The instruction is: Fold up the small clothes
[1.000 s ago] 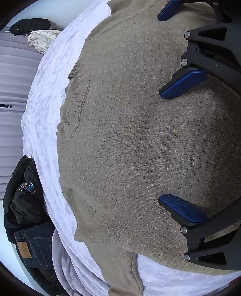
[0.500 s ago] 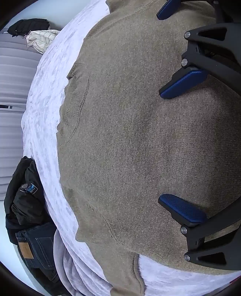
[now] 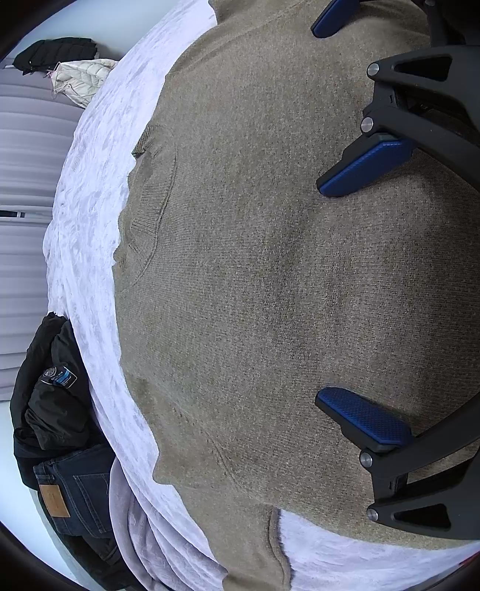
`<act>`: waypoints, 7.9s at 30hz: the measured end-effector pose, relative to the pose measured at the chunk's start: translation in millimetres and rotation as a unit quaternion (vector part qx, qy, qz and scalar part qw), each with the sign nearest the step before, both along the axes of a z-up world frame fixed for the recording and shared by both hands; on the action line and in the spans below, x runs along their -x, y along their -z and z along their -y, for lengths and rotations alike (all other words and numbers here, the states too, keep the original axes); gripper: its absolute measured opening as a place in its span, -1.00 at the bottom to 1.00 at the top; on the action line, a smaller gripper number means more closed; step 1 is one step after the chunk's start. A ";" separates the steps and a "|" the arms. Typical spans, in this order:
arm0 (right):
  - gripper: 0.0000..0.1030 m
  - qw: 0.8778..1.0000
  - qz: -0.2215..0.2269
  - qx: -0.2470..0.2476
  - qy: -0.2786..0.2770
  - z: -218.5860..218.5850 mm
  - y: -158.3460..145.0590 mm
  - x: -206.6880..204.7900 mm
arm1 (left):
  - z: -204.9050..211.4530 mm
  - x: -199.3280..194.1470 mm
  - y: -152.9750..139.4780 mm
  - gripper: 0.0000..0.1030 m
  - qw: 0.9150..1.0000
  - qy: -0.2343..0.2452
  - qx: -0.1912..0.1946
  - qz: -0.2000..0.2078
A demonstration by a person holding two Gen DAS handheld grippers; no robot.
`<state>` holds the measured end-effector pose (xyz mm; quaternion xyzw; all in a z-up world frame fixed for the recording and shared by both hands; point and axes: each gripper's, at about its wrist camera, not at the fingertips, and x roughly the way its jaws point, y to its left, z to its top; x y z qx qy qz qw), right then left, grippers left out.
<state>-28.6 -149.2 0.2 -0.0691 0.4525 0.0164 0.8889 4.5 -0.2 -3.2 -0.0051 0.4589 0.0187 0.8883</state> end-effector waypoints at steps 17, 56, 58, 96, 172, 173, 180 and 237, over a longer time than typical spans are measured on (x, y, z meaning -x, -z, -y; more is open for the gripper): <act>1.00 1.000 -0.007 0.007 0.000 -3.9 0.3 -2.0 | 4.6 0.2 1.2 1.00 1.000 0.001 -0.003 0.000; 1.00 0.999 -0.015 0.026 0.014 -12.8 -2.0 -0.2 | 3.4 2.3 -0.7 1.00 1.000 -0.001 -0.004 -0.002; 1.00 0.999 -0.018 0.023 0.013 -11.5 -2.4 -1.0 | 5.1 1.7 -2.5 1.00 1.000 -0.002 -0.011 -0.006; -0.87 0.912 0.154 -0.175 0.337 440.5 -92.1 108.5 | 241.2 -51.9 -28.6 1.00 0.989 0.119 0.050 -0.076; -0.88 0.959 0.232 0.000 0.165 123.7 -242.9 36.8 | 31.4 -68.9 -52.9 1.00 0.987 0.071 0.132 -0.061; -0.88 0.962 0.231 -0.002 0.147 102.2 -240.1 28.0 | 10.3 -68.4 -54.0 1.00 0.988 0.059 0.132 -0.056; -0.88 0.984 0.165 -0.026 0.070 -14.4 -166.9 -38.0 | -102.7 -58.2 -42.4 1.00 0.989 -0.015 0.142 -0.043; 0.52 0.988 -0.054 -0.138 0.035 124.5 -34.0 -90.6 | 4.7 -31.4 -0.3 1.00 0.992 0.110 0.058 0.003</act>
